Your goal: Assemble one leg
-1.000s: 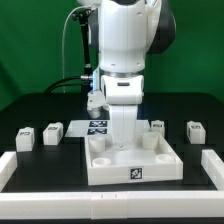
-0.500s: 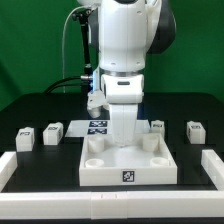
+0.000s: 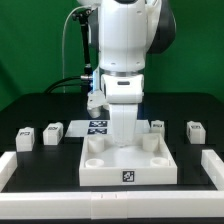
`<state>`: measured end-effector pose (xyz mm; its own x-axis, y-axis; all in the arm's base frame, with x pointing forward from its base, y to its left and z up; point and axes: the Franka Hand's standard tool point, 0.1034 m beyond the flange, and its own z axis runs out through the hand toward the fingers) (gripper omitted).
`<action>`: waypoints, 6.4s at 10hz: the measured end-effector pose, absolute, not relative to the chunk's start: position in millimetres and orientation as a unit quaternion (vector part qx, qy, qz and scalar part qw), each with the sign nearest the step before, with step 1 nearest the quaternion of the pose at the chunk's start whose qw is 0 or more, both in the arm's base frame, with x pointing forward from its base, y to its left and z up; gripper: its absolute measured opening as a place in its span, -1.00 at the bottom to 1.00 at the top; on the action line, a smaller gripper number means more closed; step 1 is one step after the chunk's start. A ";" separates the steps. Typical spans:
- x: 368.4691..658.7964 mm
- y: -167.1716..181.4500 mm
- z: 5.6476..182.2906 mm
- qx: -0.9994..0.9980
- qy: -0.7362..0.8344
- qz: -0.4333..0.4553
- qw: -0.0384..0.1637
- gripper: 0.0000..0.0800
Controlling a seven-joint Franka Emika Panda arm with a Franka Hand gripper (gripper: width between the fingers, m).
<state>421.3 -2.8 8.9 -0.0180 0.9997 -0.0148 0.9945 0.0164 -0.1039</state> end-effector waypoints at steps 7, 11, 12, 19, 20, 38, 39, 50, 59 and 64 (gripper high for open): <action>454.0 42.3 8.1 -0.711 -0.702 0.025 0.028 -0.82; 477.1 62.9 7.8 -0.709 -0.705 0.014 0.028 -0.82; 480.6 64.8 7.2 -0.713 -0.700 0.013 0.028 -0.82; 484.9 64.9 6.7 -0.714 -0.699 0.012 0.028 0.12; 484.9 64.8 6.7 -0.714 -0.699 0.012 0.028 0.49; 467.5 73.8 48.9 -0.867 -0.499 0.002 0.010 0.62; 460.2 73.9 49.8 -0.913 -0.407 -0.004 0.015 0.62; 411.8 171.4 43.8 -0.999 -0.002 0.023 0.042 0.62; 397.3 150.9 32.0 -0.949 -0.020 0.316 0.010 0.62; 389.5 159.2 27.4 -0.909 -0.023 0.417 -0.003 0.62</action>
Offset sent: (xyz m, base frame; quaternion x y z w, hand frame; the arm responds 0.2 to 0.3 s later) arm 0.0193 0.0307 -0.0137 0.0091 0.0093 0.0289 0.9995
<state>389.5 159.2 27.4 0.6518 0.0388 -0.7574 0.0440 -0.9989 -0.0133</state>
